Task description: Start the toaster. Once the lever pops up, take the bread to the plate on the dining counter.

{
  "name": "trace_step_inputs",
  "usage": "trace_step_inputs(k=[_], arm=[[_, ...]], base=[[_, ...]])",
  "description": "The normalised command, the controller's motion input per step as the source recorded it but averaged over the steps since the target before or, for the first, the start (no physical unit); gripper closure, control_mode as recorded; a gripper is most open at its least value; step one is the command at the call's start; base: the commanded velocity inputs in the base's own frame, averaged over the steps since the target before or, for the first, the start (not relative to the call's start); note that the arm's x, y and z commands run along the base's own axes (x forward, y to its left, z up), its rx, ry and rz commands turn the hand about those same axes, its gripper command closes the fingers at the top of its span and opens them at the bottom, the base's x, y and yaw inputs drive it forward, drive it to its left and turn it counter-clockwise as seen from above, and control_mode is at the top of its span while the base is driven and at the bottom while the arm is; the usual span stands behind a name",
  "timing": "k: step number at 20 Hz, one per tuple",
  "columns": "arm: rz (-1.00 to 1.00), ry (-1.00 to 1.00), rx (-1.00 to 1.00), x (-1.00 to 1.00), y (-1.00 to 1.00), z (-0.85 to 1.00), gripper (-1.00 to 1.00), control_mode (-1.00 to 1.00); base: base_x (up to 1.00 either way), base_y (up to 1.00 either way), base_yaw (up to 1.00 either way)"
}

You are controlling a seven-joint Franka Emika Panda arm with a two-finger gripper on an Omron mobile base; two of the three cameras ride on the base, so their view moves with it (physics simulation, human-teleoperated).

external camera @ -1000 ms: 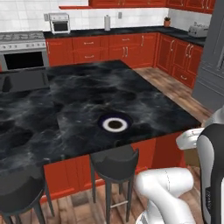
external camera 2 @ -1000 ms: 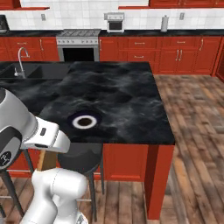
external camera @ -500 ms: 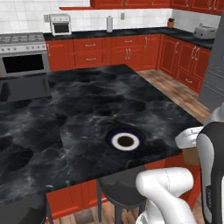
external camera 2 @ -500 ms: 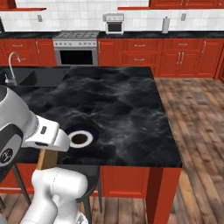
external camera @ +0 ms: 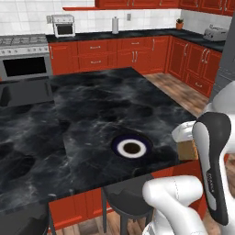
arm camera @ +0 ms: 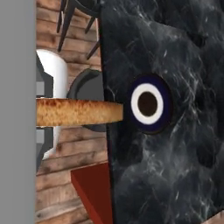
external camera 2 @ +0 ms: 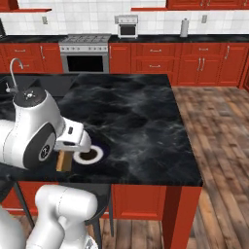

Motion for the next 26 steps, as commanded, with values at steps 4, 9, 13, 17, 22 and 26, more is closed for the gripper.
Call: trace_step_inputs(k=[4, 9, 13, 17, 22, 26], arm=[[0.18, 0.00, 0.13, 0.81, 0.00, -0.16, 1.00, -1.00], [0.09, 0.00, 0.09, 0.87, 0.17, -0.30, 1.00, -1.00], [0.00, 0.00, 0.11, 0.79, 0.06, -0.41, 1.00, -1.00], [0.00, -0.04, 0.03, 0.62, 0.35, -0.28, 1.00, -1.00], [-0.04, -0.11, 0.03, 0.20, 0.38, -0.29, 1.00, -1.00], [-0.09, -0.09, 0.04, 0.12, 0.17, -0.57, 1.00, -1.00]], base=[[0.00, 0.00, 0.00], [0.00, 0.00, 0.00], [0.00, 0.00, 0.00], [0.00, 0.00, 0.00], [0.00, 0.00, 0.00], [0.00, 0.00, 0.00]])
